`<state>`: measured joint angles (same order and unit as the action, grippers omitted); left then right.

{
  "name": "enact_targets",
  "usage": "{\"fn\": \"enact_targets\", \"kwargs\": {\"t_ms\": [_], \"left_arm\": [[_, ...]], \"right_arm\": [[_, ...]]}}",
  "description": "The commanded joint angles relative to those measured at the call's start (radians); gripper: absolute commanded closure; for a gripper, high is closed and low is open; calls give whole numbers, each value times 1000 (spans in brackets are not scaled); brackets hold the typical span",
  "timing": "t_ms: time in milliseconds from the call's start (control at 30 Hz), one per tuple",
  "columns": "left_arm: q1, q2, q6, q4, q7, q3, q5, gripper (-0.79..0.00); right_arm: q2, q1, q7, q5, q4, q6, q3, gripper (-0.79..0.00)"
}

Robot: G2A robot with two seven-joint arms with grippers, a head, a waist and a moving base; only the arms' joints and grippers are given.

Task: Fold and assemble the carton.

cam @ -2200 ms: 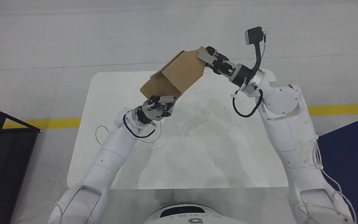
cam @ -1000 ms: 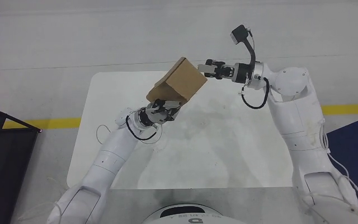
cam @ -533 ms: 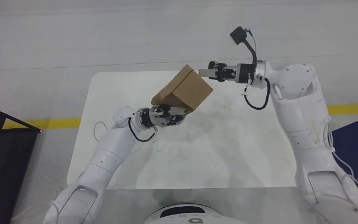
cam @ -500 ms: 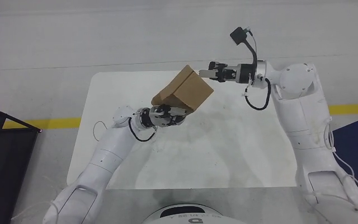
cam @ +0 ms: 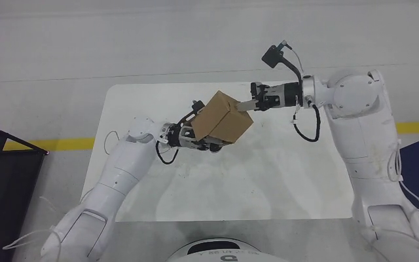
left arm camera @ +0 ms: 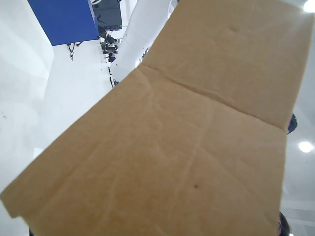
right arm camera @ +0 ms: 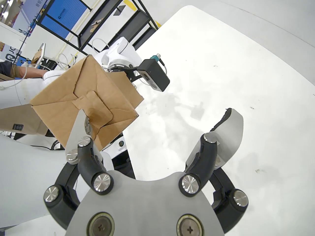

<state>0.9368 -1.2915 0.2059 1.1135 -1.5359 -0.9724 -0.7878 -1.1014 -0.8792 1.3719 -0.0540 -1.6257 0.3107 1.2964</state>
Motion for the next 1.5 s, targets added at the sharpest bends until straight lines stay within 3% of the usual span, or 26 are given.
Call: {"fn": "enact_targets", "kwargs": {"t_ms": [0,200,400,833,1200,1467], "left_arm": [[-8,5,20,-2,0,11,2,0],[-47,27,78,-1,0,47,68,0],[-60,43,104,30,26,31,131,0],[-85,84,296,137,217,48,384,0],[-123,121,397,161,319,125,400,0],[-141,146,466,140,387,172,367,0]], "right_arm": [[3,0,5,-16,-11,-1,-2,-785],[14,-3,-1,-98,-51,-3,-19,-785],[23,-8,-8,-141,-87,-7,-25,-785],[46,-33,-14,-245,-186,-23,-30,-785],[58,-23,-30,-281,-213,-35,-46,-785],[74,-38,-131,-226,-232,-46,63,-785]]}}
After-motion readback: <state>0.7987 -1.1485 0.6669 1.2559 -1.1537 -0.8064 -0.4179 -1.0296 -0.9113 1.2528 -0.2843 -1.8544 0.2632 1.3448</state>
